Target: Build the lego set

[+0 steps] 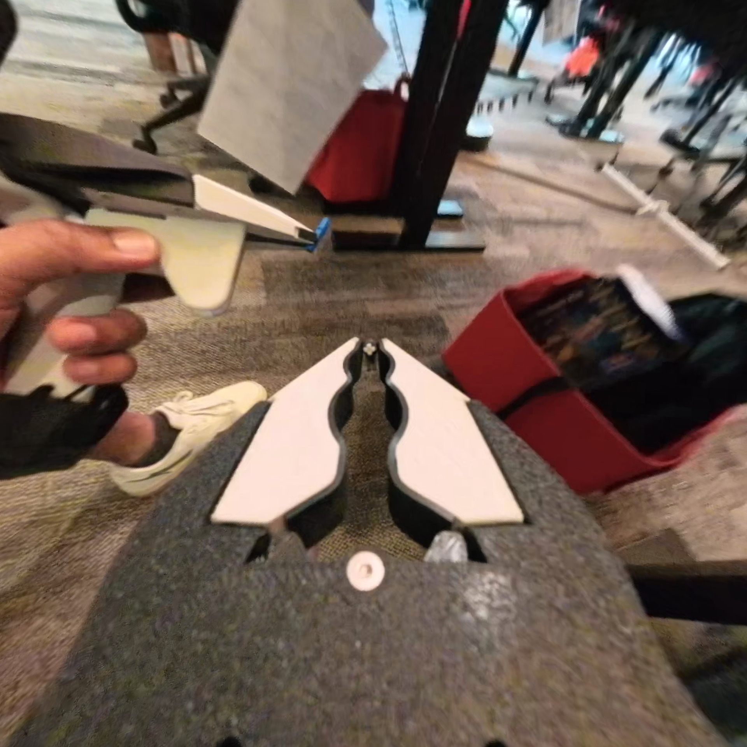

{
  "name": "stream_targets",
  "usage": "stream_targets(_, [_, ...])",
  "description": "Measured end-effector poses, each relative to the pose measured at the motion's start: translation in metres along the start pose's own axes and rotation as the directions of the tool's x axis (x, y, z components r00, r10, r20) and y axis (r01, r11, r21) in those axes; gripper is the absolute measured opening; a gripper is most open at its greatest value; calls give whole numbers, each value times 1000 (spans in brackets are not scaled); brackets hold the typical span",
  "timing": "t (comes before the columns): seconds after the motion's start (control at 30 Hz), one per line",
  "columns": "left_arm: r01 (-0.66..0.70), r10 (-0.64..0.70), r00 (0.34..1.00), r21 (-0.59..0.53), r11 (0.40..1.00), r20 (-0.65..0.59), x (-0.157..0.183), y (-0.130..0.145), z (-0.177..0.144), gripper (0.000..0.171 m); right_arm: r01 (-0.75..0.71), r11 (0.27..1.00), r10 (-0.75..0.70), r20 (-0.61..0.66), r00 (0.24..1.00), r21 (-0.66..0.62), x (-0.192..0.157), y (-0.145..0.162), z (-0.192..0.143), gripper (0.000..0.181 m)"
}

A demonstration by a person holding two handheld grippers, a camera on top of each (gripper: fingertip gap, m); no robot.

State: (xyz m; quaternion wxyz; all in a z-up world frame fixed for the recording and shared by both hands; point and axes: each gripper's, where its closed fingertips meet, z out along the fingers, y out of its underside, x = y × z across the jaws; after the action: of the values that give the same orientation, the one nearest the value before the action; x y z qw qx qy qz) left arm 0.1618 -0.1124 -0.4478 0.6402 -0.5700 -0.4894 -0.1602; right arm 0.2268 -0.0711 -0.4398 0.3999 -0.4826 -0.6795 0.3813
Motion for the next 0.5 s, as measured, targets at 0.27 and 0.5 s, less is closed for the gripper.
stream_targets(0.27, [-334, 295, 918, -118, 935, -263, 183, -42, -230, 3, 1, 984, 10, -62, 998, 177, -160, -162, -230, 7])
stream_targets(0.5, [-232, 195, 965, -233, 944, -174, 131, 4, -352, 3, -149, 957, 186, -133, 974, 248, -274, -145, -294, 7])
